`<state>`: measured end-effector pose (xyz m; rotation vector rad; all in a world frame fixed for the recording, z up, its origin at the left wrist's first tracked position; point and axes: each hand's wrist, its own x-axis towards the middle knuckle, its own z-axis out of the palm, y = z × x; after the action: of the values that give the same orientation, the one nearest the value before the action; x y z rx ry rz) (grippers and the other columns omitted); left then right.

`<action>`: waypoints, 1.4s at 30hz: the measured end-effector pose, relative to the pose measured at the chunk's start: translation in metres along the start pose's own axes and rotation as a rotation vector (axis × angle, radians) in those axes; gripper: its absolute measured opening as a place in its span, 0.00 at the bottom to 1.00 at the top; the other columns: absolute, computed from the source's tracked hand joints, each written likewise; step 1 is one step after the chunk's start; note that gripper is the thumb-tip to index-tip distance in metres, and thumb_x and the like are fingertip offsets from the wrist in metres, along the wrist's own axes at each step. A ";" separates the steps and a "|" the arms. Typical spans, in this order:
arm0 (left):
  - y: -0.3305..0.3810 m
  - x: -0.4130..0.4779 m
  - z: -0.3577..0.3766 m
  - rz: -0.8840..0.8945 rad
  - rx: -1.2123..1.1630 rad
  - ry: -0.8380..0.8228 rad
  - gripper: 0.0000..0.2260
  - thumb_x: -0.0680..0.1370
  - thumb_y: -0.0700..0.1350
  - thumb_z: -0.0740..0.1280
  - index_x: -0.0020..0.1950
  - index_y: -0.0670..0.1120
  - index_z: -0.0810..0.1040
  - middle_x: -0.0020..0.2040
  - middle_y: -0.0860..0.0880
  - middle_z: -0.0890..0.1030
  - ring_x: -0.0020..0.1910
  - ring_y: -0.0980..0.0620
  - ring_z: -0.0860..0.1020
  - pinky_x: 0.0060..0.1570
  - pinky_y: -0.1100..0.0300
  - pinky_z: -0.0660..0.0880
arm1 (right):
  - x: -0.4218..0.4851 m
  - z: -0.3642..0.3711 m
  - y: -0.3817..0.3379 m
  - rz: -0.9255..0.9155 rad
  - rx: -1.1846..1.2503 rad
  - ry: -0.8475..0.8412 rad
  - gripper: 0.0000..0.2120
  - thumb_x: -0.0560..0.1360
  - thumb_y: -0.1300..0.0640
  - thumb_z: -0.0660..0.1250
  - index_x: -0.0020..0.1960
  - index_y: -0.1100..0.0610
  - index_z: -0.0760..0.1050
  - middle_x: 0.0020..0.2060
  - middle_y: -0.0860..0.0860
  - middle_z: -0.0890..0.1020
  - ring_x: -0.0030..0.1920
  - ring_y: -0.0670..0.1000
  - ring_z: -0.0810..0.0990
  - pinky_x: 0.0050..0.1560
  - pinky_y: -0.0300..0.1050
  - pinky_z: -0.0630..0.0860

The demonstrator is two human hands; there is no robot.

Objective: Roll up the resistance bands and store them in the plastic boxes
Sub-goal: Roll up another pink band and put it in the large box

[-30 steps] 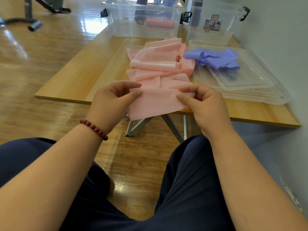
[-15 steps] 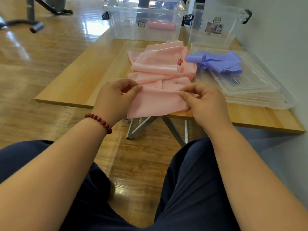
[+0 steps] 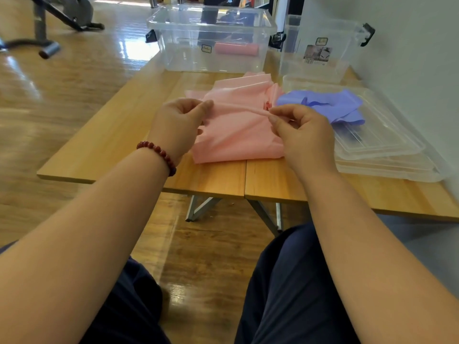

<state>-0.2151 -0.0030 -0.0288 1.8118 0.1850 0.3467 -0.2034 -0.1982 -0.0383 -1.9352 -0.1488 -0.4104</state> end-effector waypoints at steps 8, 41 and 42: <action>-0.009 -0.005 0.006 -0.015 -0.063 0.011 0.02 0.79 0.48 0.68 0.49 0.54 0.80 0.43 0.55 0.81 0.37 0.63 0.78 0.36 0.69 0.76 | -0.002 -0.003 0.001 0.018 0.052 -0.018 0.03 0.79 0.59 0.68 0.48 0.51 0.77 0.39 0.46 0.82 0.37 0.39 0.82 0.35 0.30 0.76; -0.010 -0.024 -0.022 0.031 0.014 0.045 0.03 0.76 0.47 0.71 0.45 0.55 0.80 0.41 0.57 0.81 0.34 0.69 0.77 0.34 0.72 0.75 | -0.013 -0.001 0.002 0.072 0.000 -0.099 0.02 0.79 0.53 0.67 0.47 0.48 0.77 0.40 0.44 0.80 0.35 0.36 0.77 0.34 0.26 0.73; -0.011 -0.024 -0.022 0.028 0.007 0.039 0.03 0.76 0.46 0.71 0.44 0.55 0.81 0.41 0.57 0.81 0.34 0.69 0.77 0.35 0.71 0.76 | -0.013 -0.001 0.003 0.077 0.009 -0.083 0.02 0.78 0.53 0.68 0.47 0.47 0.77 0.41 0.44 0.80 0.37 0.36 0.77 0.34 0.26 0.72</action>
<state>-0.2439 0.0127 -0.0375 1.8171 0.1883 0.4024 -0.2153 -0.1990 -0.0449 -1.9431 -0.1288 -0.2779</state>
